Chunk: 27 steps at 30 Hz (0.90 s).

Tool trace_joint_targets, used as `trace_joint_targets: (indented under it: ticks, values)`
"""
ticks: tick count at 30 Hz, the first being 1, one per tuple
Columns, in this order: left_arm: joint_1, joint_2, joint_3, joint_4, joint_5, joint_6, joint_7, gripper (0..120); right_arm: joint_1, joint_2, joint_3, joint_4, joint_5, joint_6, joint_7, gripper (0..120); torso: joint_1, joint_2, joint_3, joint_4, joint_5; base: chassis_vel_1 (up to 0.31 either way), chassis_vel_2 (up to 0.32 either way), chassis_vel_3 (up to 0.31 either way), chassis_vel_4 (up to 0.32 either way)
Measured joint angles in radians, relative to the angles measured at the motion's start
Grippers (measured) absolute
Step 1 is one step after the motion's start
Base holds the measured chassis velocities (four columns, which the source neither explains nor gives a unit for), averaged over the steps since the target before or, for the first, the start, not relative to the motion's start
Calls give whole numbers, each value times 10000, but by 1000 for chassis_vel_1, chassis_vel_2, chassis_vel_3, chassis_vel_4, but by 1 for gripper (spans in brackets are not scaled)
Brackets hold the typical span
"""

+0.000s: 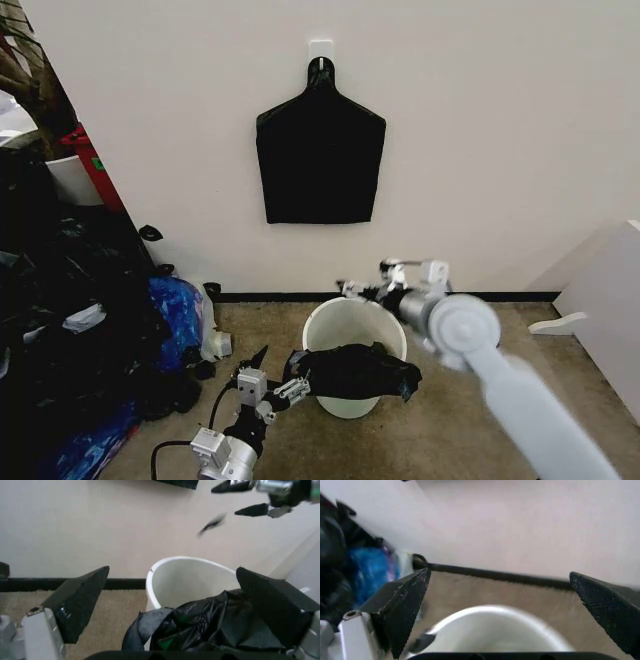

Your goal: Place the garbage bag over the trash bin.

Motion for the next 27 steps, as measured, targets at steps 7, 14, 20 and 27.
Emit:
trace_joint_targets:
  ticks: [7, 14, 20, 27]
  values:
    - [82, 31, -187, -344, -13, 30, -97, 100, 1303, -1173, -1319, -1528, -1547, -4, -3391, 100, 0, 0, 1, 3, 1, 0, 0, 0, 0]
    - [98, 139, -496, -950, -127, 260, -71, 100, 3292, -2438, -3850, -2455, -1536, -15, -5181, 100, 0, 0, 1, -2, -2, 0, 0, 0, 0]
    - [210, 68, -868, -1421, -111, 278, 83, 100, 5377, -2302, -5847, -3498, -1115, -26, -5499, 100, 0, 0, 1, 4, -4, 0, 0, 0, 0]
    - [127, -26, -1297, -1721, -60, 130, 238, 100, 6726, -1990, -7937, -4182, -405, -43, -5422, 100, 0, -1, 2, 3, -1, 0, 0, 0, 0]
